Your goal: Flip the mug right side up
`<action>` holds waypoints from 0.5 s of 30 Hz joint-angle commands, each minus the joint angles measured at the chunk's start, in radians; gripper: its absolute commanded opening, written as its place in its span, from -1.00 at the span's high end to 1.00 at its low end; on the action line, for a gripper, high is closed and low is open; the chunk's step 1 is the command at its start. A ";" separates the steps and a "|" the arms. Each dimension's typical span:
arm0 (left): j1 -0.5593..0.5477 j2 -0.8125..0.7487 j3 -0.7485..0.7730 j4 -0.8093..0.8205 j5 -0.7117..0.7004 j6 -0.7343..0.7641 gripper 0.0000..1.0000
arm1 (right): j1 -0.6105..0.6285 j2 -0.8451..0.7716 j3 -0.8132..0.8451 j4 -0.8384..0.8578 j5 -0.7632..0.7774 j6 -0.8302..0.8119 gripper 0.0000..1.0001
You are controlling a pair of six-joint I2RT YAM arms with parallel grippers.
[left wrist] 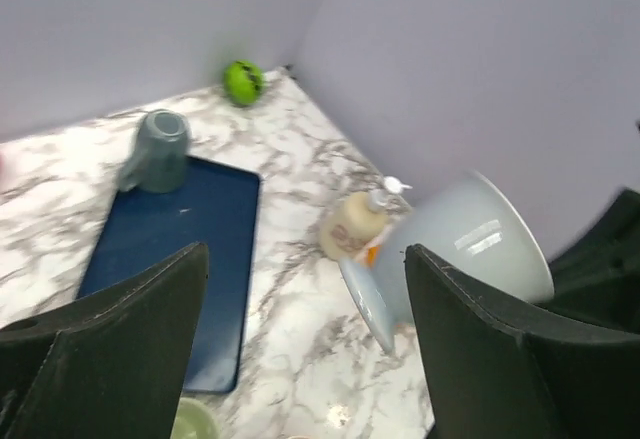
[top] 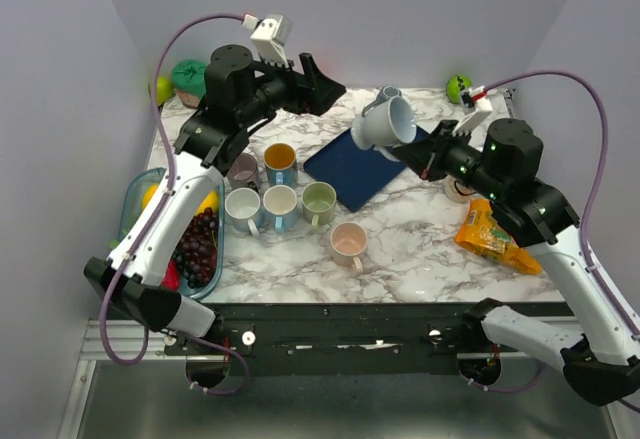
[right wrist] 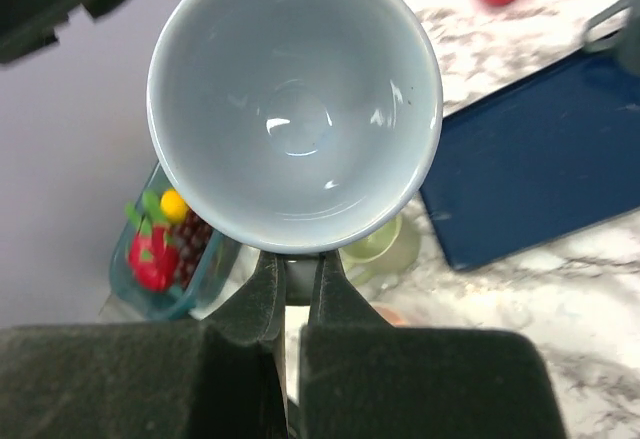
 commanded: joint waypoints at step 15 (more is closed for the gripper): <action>0.003 -0.397 -0.081 -0.495 -0.464 0.017 -0.75 | 0.593 0.162 -0.051 0.006 0.470 0.063 0.99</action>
